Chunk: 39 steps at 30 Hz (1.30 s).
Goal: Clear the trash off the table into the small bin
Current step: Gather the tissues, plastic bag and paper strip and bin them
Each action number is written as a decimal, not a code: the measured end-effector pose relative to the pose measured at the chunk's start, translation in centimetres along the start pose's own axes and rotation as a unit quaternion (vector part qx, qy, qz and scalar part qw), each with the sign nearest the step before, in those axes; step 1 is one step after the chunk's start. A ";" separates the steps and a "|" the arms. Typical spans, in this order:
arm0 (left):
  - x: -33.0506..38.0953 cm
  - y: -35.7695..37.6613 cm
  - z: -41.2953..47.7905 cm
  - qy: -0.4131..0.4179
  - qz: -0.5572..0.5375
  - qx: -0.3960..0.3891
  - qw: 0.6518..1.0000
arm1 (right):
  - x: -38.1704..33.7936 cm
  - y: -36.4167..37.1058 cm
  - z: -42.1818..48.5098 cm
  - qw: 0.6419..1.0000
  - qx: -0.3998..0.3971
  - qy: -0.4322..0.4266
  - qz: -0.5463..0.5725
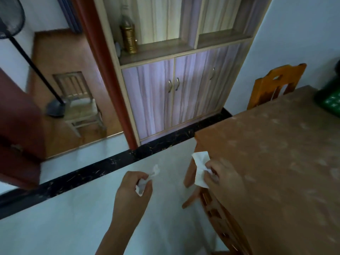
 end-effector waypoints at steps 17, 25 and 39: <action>-3.4 0.8 21.4 0.015 0.041 -0.001 0.999 | -3.8 11.9 23.2 0.996 -0.023 -0.019 0.084; 3.1 9.6 35.5 0.121 0.047 -0.093 0.987 | 4.0 11.3 33.5 0.995 0.012 0.077 0.056; 12.9 31.0 52.6 0.337 -0.029 -0.349 0.874 | 17.5 8.2 40.1 0.908 0.146 0.389 -0.056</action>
Point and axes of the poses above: each hand's wrist, its own z-axis towards the middle knuckle, its own y-axis out of the palm, x = y × z, the point moved 4 cm from there along z, towards the middle knuckle, and after that the axes turned 4 degrees about x, right-handed, at the moved point
